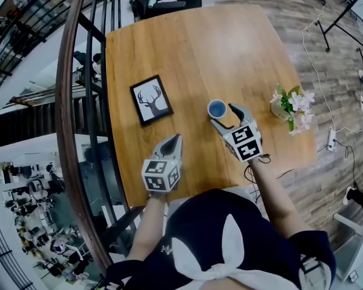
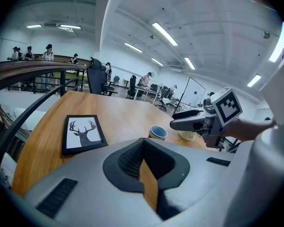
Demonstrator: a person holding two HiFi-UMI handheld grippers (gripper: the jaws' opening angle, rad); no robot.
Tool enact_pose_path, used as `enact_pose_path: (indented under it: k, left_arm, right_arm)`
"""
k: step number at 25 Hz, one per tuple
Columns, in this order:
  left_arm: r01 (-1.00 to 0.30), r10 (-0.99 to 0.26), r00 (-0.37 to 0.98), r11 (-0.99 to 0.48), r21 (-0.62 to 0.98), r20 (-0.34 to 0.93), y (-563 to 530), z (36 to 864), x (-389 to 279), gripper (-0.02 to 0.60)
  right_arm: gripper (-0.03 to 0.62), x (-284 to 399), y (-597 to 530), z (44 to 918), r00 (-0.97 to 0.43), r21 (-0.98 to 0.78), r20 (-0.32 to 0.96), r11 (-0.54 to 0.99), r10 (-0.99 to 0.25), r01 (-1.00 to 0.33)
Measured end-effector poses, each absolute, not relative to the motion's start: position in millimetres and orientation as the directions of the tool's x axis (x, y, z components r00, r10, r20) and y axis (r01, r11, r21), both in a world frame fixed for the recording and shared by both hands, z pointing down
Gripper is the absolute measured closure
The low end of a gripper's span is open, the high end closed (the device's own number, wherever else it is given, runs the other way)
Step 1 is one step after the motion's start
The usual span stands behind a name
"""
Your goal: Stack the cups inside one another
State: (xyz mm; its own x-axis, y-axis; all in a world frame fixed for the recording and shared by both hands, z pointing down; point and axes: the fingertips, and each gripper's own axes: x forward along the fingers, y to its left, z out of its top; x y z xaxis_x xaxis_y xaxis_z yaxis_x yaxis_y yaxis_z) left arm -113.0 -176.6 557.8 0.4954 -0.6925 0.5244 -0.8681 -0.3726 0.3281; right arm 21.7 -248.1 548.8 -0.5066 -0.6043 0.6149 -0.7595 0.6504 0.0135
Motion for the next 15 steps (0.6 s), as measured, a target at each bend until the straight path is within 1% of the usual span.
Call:
enact_pose_path:
  k: [2,3,5,6,7,11,15]
  left_arm:
    - [-0.867,-0.697,0.497,-0.377,0.326,0.517,-175.2,553.7,-112.5,0.565]
    - [-0.866,-0.699,0.499,-0.38,0.325,0.512,-174.3,551.3,-111.8,0.565]
    - [-0.864,-0.705,0.503,-0.388,0.322,0.5,-172.5,545.6,-109.8,0.565]
    - [-0.862,-0.707,0.505,-0.392,0.32,0.494,-171.6,542.6,-108.6,0.565]
    - [-0.861,-0.709,0.508,-0.397,0.318,0.489,-170.5,539.6,-107.3,0.565]
    - [-0.855,-0.714,0.518,-0.414,0.313,0.47,-163.8,529.9,-102.5,0.565]
    - [-0.851,-0.721,0.525,-0.427,0.306,0.453,-158.1,521.5,-98.6,0.565]
  right_arm:
    - [0.327,22.0,-243.5,540.8,-0.513,0.013,0.597,0.647,-0.616,-0.762]
    - [0.366,22.4,-241.0,536.5,-0.517,0.012,0.586,0.644,-0.624,-0.765]
    - [0.467,24.0,-235.8,526.3,-0.523,0.013,0.557,0.636,-0.645,-0.771]
    - [0.537,24.8,-232.8,520.5,-0.527,0.012,0.54,0.633,-0.656,-0.774]
    - [0.594,25.2,-229.3,515.0,-0.535,0.008,0.524,0.632,-0.663,-0.775]
    - [0.594,21.8,-210.8,499.2,-0.579,-0.022,0.483,0.652,-0.657,-0.758]
    - [0.595,18.8,-194.2,487.5,-0.604,-0.012,0.451,0.673,-0.657,-0.74]
